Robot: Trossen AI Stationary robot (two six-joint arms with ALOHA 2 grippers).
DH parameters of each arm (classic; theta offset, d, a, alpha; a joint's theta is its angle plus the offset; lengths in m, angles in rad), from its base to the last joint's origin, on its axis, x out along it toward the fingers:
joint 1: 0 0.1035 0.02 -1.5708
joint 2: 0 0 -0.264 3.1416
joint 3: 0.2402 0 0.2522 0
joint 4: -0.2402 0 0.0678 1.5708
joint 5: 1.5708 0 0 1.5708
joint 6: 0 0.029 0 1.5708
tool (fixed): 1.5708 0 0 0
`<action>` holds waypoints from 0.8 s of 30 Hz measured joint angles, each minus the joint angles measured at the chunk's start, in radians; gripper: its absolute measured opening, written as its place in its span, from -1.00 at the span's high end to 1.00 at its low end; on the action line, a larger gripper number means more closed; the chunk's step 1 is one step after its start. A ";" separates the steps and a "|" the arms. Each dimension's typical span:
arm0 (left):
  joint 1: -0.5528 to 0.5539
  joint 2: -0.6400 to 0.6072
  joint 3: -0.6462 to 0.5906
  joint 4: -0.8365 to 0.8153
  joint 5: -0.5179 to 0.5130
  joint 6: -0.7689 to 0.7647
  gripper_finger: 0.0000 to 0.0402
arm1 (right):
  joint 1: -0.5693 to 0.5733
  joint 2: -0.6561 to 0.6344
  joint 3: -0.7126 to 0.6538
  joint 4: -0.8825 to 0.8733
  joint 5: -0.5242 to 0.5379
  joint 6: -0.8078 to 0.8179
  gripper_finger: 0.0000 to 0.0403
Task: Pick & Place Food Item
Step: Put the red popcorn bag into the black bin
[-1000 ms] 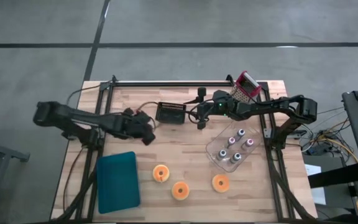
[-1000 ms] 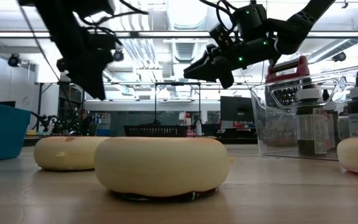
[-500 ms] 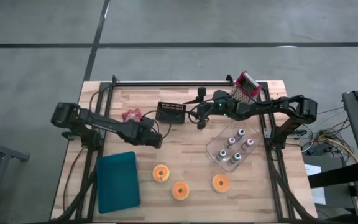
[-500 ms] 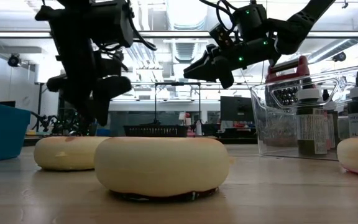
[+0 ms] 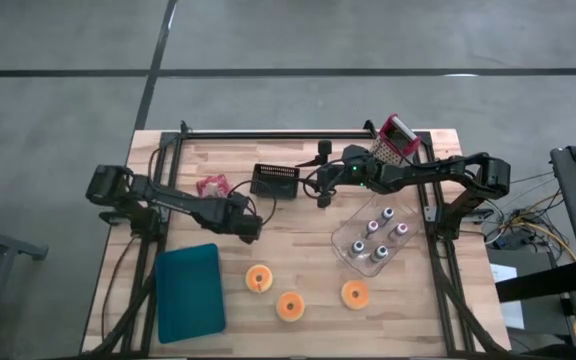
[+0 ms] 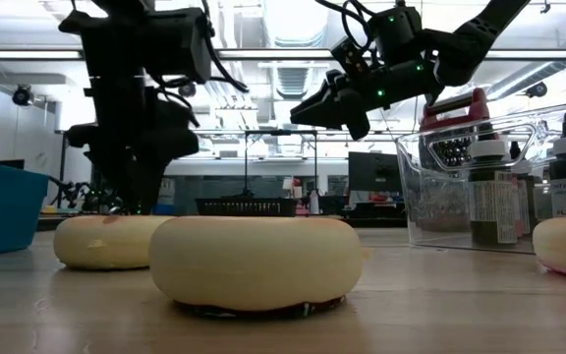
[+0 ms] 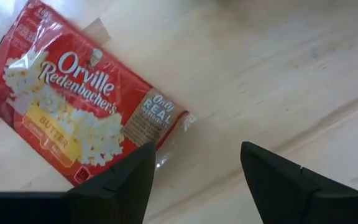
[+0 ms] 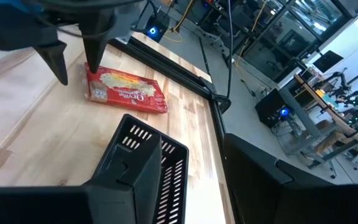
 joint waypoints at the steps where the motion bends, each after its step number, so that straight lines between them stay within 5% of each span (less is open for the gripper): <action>1: 0.000 0.009 0.004 0.001 -0.002 0.003 -0.21 | 0.000 0.000 0.000 0.000 0.000 0.000 0.16; 11: 0.001 0.120 0.027 0.002 -0.089 0.134 -0.20 | 0.000 0.000 0.000 0.000 0.000 -0.002 0.17; 24: 0.023 0.180 0.011 -0.007 -0.121 0.122 -0.20 | 0.000 0.000 0.000 0.000 0.000 -0.001 0.18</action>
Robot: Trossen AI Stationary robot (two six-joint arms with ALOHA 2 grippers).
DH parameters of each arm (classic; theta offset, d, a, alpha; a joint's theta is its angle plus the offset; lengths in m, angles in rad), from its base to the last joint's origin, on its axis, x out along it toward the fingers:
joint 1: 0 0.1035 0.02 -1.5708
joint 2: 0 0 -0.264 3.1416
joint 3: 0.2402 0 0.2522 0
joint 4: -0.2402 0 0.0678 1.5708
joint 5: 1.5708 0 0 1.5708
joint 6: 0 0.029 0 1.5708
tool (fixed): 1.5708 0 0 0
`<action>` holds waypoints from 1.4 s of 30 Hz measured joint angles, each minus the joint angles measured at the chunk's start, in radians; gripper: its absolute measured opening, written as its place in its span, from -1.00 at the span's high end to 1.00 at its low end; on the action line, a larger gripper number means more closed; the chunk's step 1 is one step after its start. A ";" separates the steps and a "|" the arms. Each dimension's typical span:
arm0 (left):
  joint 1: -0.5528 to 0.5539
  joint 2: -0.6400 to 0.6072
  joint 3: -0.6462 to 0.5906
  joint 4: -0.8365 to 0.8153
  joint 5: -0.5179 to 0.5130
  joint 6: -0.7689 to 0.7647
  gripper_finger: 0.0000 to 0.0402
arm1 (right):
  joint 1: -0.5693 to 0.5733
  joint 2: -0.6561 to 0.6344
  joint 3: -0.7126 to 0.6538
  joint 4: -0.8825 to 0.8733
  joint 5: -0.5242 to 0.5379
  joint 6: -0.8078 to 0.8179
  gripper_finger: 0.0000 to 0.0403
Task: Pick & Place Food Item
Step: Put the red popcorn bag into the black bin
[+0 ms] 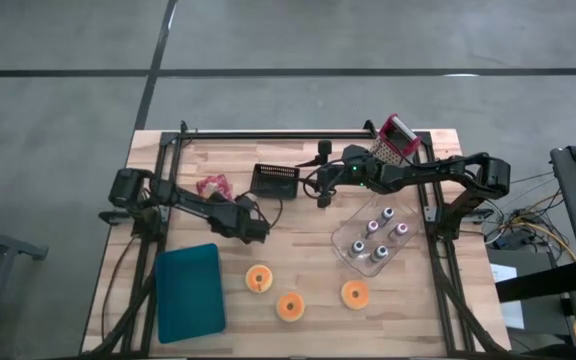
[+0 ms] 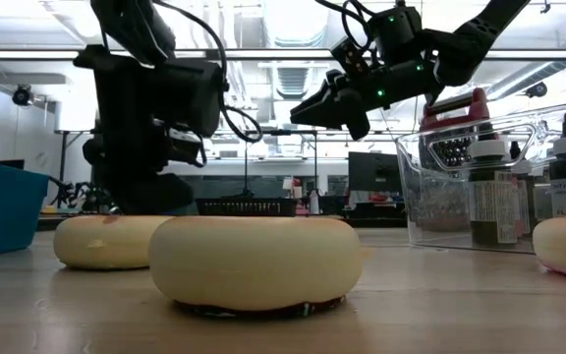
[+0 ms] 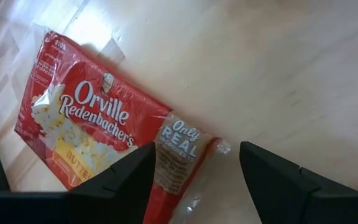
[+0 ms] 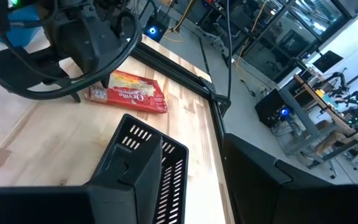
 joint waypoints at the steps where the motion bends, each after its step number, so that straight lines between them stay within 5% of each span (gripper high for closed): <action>1: 0.003 0.000 -0.003 -0.002 -0.001 0.000 -0.20 | 0.000 0.000 0.000 0.000 0.000 -0.001 0.18; 13: 0.023 0.000 -0.015 -0.042 -0.013 -0.031 -0.19 | 0.000 0.000 0.000 0.000 0.000 0.001 0.19; 24: 0.033 0.001 -0.047 -0.040 -0.041 -0.068 0.01 | 0.000 0.000 0.000 0.000 0.000 -0.001 0.17; 42: 0.033 0.002 -0.064 -0.030 -0.021 -0.068 0.95 | 0.000 0.000 0.000 0.000 0.000 0.000 0.21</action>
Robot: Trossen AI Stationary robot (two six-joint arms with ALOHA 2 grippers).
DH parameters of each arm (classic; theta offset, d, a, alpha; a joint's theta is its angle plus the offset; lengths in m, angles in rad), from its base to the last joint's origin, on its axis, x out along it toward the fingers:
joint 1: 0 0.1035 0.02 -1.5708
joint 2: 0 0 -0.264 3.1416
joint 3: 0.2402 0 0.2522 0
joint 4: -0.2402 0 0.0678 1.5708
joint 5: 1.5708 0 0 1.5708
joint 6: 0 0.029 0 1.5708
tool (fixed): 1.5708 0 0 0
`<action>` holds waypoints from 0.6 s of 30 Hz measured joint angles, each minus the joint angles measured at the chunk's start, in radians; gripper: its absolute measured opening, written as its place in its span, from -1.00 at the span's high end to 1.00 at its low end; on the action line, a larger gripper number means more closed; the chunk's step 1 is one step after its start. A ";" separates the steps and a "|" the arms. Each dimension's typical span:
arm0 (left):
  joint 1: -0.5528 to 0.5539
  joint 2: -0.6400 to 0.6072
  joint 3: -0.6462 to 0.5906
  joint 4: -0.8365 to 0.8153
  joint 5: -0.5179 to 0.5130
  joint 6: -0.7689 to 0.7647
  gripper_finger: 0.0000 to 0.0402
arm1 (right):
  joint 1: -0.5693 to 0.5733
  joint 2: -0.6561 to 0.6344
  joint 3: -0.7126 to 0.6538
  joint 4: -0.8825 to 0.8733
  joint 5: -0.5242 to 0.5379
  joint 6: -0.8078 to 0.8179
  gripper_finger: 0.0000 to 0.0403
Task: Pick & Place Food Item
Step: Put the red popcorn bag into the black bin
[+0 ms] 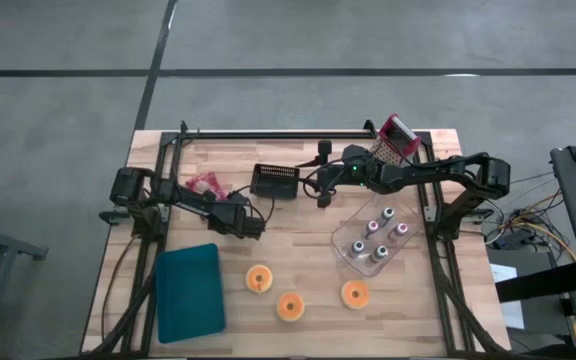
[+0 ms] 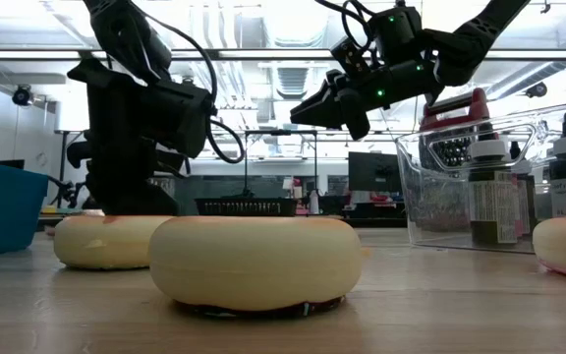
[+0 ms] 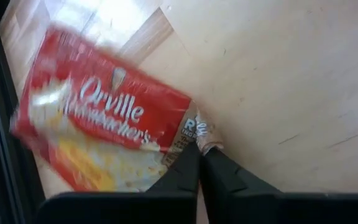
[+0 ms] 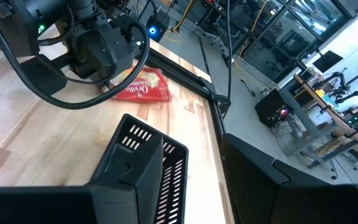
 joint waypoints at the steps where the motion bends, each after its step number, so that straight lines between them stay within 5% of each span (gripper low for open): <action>1: 0.000 0.000 0.000 0.001 -0.001 0.000 0.97 | 0.000 0.000 0.000 0.000 0.000 -0.001 0.21; 18: -0.017 -0.046 0.093 -0.070 -0.086 0.026 1.00 | 0.000 0.000 0.000 0.000 0.000 0.000 0.22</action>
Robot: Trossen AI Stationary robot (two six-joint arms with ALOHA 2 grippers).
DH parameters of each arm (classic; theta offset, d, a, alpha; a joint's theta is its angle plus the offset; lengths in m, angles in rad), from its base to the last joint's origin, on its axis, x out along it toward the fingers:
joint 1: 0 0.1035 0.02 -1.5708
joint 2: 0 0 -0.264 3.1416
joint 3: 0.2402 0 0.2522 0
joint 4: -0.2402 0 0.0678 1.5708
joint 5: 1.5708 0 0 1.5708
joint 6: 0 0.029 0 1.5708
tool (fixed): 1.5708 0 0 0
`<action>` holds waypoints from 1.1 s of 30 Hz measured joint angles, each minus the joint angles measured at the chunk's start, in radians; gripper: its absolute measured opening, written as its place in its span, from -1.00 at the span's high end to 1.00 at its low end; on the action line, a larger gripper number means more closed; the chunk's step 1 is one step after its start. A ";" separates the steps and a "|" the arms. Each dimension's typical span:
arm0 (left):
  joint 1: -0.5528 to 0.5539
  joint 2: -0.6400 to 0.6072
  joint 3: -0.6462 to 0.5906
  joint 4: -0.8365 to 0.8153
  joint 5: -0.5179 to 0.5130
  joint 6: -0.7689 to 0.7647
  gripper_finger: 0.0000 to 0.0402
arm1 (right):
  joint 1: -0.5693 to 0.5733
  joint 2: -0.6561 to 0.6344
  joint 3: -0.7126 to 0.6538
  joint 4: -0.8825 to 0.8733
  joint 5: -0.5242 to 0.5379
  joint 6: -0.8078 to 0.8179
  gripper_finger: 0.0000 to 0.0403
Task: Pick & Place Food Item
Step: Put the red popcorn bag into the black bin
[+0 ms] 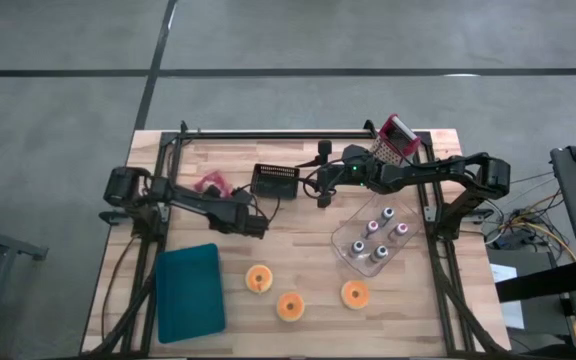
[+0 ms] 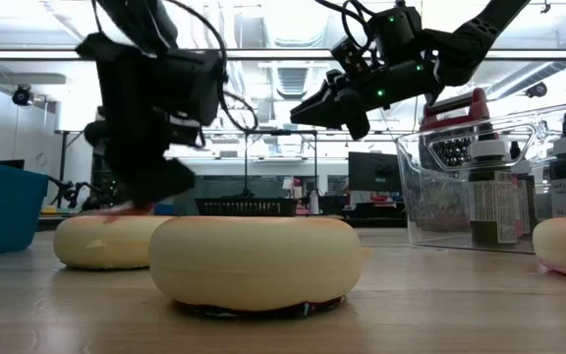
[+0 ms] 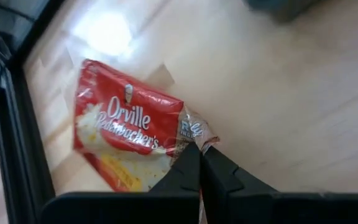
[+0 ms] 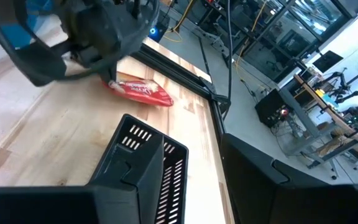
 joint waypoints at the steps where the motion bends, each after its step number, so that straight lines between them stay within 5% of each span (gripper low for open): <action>1: -0.004 -0.012 0.003 -0.006 -0.013 0.000 1.00 | 0.000 0.000 0.000 0.000 0.000 -0.001 0.23; 15: -0.045 -0.197 0.019 -0.014 -0.198 -0.020 1.00 | 0.000 0.000 0.000 0.000 0.000 -0.002 0.23; 25: -0.064 -0.330 0.025 -0.018 -0.293 0.145 1.00 | 0.000 0.000 0.000 0.000 0.000 -0.002 0.22; 33: -0.064 -0.406 0.025 0.039 -0.350 0.418 1.00 | 0.000 0.000 0.000 0.000 0.000 0.000 0.22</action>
